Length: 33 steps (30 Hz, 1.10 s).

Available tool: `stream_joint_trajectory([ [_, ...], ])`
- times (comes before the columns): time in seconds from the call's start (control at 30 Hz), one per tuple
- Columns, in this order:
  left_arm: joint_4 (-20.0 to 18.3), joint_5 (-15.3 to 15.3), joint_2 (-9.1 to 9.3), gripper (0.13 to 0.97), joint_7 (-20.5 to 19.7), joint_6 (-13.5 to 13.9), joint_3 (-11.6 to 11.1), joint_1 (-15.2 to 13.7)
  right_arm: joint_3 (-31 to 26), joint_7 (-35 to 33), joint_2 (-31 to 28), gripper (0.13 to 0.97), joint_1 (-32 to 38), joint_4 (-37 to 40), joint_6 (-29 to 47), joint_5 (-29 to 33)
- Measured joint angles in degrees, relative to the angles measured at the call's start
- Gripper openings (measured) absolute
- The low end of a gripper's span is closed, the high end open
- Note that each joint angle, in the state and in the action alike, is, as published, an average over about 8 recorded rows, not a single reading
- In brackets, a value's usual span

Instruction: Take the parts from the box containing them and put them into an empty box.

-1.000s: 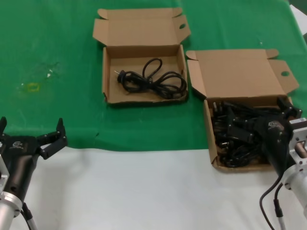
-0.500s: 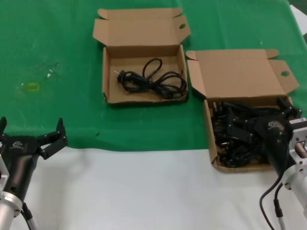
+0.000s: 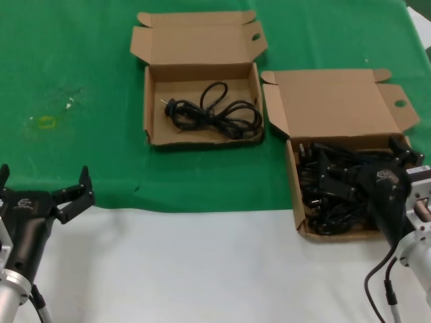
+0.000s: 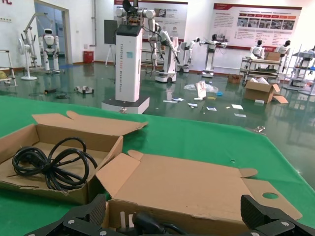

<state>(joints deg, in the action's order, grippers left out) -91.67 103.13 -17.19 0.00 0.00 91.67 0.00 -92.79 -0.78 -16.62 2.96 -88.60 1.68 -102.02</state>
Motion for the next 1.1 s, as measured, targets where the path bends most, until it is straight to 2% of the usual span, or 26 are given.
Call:
stream_joint_trajectory([
  [1.1,0.0,0.0,0.00,0.966,0.0,0.0,0.0,0.0,0.0,0.0,0.0,0.966,0.0,0.0,0.0,0.0],
])
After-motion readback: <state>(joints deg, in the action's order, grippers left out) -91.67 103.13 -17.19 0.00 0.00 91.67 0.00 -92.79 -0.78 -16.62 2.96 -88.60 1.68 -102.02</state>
